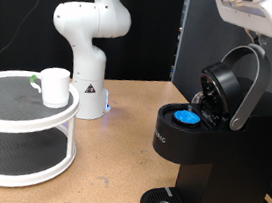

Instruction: Make a cup of coffee with the keurig machine

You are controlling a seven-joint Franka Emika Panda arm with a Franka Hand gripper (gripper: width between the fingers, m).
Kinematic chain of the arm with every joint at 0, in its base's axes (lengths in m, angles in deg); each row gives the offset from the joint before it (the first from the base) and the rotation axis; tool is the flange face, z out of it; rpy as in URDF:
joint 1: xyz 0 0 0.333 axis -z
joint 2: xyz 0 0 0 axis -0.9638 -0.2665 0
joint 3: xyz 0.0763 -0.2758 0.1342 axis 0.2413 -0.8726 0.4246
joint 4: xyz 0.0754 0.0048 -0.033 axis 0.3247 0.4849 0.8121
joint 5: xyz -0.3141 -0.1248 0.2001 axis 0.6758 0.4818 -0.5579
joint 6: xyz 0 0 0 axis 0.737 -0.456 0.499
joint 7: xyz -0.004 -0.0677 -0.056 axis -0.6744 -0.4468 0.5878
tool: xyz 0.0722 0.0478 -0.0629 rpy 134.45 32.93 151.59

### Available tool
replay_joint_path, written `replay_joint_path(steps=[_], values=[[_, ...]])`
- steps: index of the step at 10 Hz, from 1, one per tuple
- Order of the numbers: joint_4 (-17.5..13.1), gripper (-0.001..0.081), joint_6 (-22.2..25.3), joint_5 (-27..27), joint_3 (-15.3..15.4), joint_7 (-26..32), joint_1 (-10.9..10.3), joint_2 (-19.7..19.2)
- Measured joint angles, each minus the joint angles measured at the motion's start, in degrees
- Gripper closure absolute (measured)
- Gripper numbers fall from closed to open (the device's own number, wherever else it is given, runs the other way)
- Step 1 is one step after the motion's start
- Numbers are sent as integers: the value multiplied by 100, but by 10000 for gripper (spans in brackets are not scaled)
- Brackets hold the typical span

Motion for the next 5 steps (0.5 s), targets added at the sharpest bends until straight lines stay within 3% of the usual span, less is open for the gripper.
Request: replay_joint_path(steps=[5], values=[[-22, 804, 102, 26, -87, 103, 55, -8]])
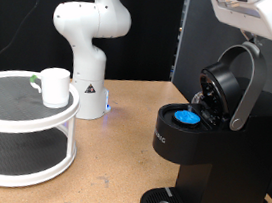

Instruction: Make a cup of coffee with the keurig machine

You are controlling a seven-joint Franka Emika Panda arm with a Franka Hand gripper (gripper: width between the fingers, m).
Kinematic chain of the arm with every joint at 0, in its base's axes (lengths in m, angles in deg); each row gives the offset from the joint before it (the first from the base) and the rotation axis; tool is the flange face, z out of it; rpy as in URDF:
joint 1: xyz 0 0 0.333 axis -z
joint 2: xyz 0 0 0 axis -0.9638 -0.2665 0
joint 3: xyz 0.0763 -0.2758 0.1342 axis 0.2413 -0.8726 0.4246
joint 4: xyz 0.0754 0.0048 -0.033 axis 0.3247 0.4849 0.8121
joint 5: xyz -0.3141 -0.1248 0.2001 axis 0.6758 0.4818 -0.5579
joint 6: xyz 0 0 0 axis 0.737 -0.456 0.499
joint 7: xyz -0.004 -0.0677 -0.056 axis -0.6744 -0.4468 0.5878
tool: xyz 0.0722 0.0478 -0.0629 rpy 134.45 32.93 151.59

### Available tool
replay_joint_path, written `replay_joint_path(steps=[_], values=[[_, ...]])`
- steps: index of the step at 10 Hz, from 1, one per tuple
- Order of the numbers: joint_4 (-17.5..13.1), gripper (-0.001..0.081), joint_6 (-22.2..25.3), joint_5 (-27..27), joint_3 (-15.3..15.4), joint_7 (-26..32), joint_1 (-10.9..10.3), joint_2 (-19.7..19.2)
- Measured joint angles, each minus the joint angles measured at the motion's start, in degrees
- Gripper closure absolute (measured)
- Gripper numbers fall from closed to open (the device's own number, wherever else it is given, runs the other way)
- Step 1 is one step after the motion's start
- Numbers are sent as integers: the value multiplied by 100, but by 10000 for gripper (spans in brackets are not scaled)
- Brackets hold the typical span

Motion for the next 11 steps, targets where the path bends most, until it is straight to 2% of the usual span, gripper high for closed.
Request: replay_joint_path(steps=[4, 6, 11], values=[[-106, 804, 918, 417, -364, 543, 238, 113], [-86, 804, 1192, 548, -537, 760, 369, 115], [42, 804, 1091, 968, -661, 745, 598, 40]])
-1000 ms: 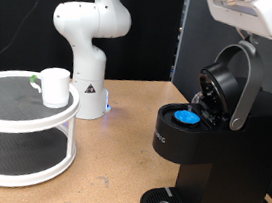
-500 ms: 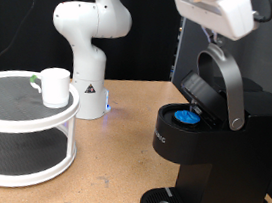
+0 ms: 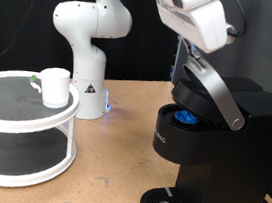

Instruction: Make a cup of coffee with the keurig machine

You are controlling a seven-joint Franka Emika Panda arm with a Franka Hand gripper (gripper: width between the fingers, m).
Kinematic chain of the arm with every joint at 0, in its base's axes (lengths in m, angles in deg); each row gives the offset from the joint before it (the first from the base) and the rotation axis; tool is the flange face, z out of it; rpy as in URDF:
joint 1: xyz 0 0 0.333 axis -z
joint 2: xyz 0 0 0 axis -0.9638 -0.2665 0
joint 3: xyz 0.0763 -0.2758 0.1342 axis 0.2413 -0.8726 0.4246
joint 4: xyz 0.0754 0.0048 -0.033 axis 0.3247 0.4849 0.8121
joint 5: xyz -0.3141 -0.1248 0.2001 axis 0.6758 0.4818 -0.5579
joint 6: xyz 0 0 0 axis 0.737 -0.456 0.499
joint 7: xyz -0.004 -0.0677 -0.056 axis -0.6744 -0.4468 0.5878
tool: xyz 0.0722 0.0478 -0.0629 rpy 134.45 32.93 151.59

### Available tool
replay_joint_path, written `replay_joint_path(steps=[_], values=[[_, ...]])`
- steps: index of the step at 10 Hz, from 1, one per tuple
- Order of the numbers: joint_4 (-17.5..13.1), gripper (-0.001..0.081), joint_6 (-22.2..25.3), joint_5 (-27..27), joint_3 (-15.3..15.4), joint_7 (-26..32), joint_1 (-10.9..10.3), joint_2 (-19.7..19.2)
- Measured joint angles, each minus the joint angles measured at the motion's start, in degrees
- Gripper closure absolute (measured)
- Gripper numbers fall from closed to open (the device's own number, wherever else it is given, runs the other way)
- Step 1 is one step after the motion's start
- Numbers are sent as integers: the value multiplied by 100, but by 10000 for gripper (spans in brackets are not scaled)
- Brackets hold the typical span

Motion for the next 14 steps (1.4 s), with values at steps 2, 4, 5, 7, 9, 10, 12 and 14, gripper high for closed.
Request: replay_joint_path(steps=[2, 4, 5, 7, 9, 10, 12, 14], values=[[101, 804, -259, 278, -2, -107, 60, -51], [253, 804, -503, 594, -7, -121, 130, -135], [372, 804, -661, 708, -10, -121, 162, -186], [588, 804, -987, 818, -17, -116, 203, -301], [773, 804, -1313, 836, -19, -87, 209, -452], [794, 804, -1376, 840, -26, -56, 222, -477], [838, 804, -1470, 831, -19, -10, 222, -543], [837, 804, -1474, 791, -27, 80, 224, -545]])
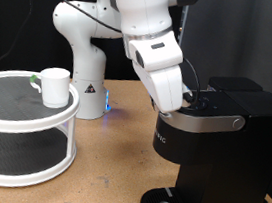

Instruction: Make a cup of coffee with the keurig machine

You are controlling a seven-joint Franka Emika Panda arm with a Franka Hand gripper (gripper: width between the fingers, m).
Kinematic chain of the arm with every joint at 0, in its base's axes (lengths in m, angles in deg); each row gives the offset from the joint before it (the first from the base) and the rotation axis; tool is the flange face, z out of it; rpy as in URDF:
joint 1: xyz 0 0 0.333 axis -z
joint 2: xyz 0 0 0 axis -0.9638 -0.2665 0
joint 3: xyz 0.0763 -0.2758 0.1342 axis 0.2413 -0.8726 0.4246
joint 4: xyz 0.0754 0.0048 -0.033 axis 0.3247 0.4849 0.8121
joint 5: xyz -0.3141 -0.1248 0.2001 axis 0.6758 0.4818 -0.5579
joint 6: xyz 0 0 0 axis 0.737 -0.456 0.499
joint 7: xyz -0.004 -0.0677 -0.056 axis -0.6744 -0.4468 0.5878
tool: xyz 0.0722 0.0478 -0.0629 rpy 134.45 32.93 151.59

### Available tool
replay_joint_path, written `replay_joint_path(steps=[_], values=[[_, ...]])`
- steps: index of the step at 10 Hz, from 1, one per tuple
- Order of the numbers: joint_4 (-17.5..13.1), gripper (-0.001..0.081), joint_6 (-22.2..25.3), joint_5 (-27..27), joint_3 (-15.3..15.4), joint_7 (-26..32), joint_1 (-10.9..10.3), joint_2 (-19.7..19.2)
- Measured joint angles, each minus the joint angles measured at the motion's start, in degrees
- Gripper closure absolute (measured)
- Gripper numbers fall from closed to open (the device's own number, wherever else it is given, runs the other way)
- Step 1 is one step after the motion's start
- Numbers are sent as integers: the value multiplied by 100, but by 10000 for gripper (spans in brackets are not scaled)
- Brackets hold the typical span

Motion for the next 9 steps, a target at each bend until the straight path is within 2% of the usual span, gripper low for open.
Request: replay_joint_path(steps=[5, 9], values=[[55, 804, -85, -641, -111, 687, 20, 10], [99, 804, -136, -718, -123, 785, 20, 75]])
